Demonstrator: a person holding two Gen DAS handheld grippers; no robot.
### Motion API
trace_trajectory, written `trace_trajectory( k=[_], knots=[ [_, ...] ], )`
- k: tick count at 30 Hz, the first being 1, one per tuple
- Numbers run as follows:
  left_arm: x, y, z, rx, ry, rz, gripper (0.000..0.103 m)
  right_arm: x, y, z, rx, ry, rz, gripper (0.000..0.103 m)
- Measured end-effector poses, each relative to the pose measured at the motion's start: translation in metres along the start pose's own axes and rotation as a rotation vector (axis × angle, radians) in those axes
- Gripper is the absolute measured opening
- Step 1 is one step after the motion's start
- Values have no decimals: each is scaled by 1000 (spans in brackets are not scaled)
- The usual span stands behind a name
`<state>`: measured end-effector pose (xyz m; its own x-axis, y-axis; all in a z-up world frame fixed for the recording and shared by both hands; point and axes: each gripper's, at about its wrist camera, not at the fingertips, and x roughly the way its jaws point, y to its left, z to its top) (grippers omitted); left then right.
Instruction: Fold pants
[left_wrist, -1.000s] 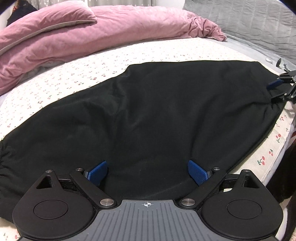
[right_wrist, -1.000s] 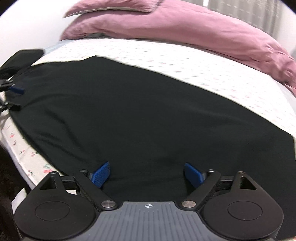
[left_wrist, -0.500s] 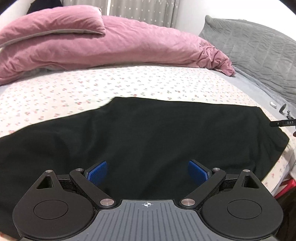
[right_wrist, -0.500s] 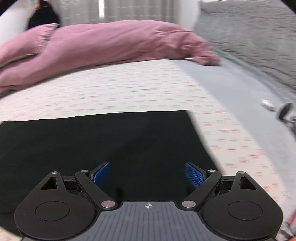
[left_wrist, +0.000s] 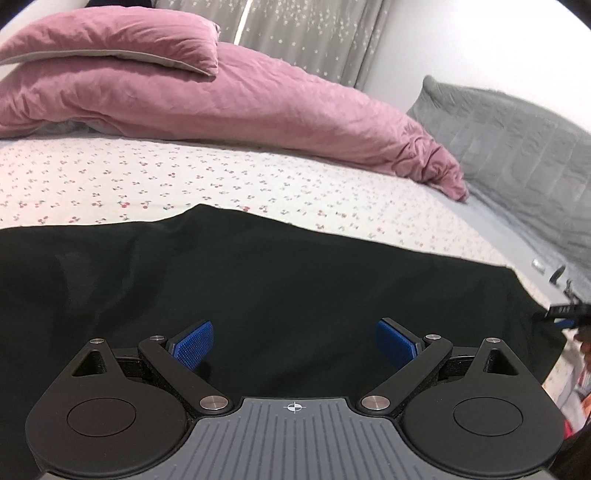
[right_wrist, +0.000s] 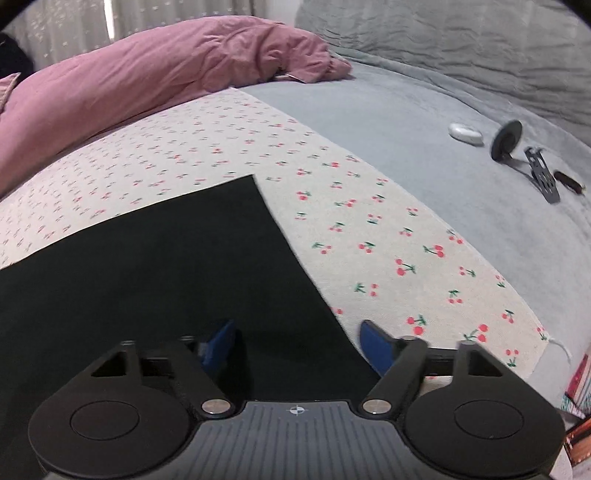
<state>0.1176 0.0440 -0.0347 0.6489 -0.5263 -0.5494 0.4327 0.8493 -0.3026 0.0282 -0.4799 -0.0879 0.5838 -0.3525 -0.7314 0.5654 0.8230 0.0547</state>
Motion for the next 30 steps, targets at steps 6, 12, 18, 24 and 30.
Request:
trace_trajectory(
  k=[6,12,18,24,30],
  knots=[
    [9,1,1,-43,22,8,96,-6,6,0,-1,-6,78,21],
    [10,-1,1,-35,31,-7,96,-13,12,2,30,-22,118,10],
    [16,-5,6,-43,49,-40,96,-36,41,5,-16,-101,199,9],
    [20,-12,9,-56,47,-84,96,-46,100,1,-146,-102,345,9],
    [28,-15,8,-83,60,-111,96,-41,159,-10,-273,-33,465,9]
  ],
)
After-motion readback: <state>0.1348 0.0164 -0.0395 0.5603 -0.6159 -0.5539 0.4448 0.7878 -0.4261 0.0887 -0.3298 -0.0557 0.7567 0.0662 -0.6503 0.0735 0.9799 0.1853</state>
